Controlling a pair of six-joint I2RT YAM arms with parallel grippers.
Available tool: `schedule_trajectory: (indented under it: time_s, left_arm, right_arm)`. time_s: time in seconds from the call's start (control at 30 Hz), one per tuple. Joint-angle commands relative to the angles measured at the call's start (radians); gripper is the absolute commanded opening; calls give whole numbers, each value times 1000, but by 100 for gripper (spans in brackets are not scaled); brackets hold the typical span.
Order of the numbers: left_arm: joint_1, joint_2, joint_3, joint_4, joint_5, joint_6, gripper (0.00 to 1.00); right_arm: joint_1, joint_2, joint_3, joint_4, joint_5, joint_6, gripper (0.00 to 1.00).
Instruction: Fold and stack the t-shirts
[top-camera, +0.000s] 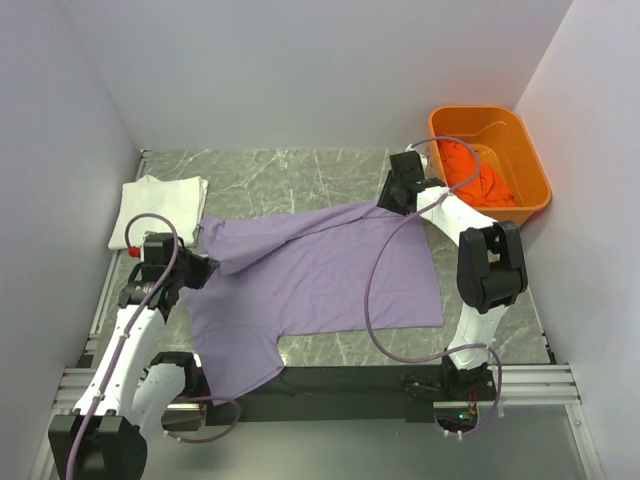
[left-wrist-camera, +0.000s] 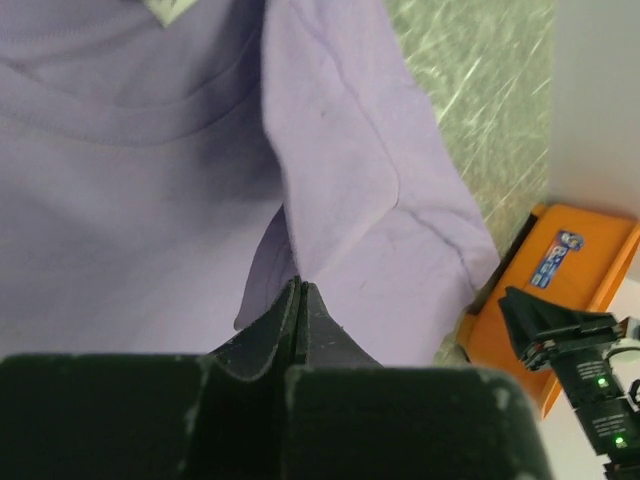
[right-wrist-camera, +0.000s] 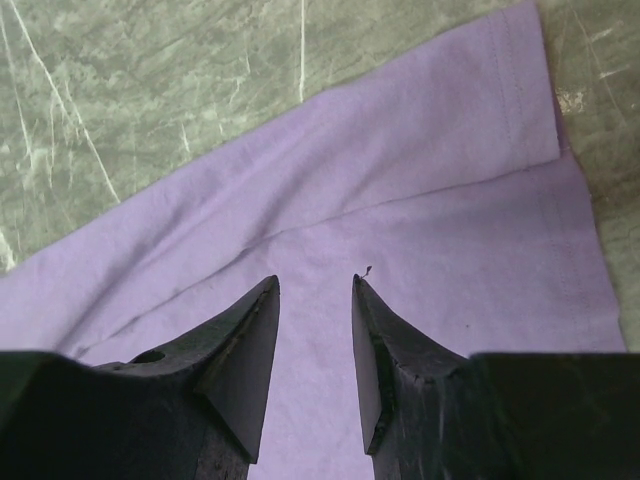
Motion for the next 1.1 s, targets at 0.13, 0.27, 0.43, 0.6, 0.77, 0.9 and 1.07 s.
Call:
schedule_trajectory:
  time_s: [0.13,0.27,0.43,0.6,0.77,0.9,1.07]
  left_arm:
    - [-44,-13,-141,43,64,-95,1]
    - [-53,-7,-167,11,29,-74,5]
    - [-53,-47,-138,-48,-44,-25,45]
    - [-53,-17,-16,-65,-169,104,76]
    - [-52,189,115,20,-281,257,76]
    - [-46,399,274,91,-319,342,70]
    - [-41,675,461,119,-338,392,61]
  right_arm:
    - [6,-63,-26,45,-79,-22,42]
    - [46,-74,-57,74,-153,-31,42]
    - [127,-78,-97,137,-302,-13,43]
    - [227,-52,-146,279,-469,91,42]
    - [282,-5,-155,358,-515,182,41]
    - [296,40,-144,420,-498,209,40]
    - [295,75,-147,425,-483,226,39]
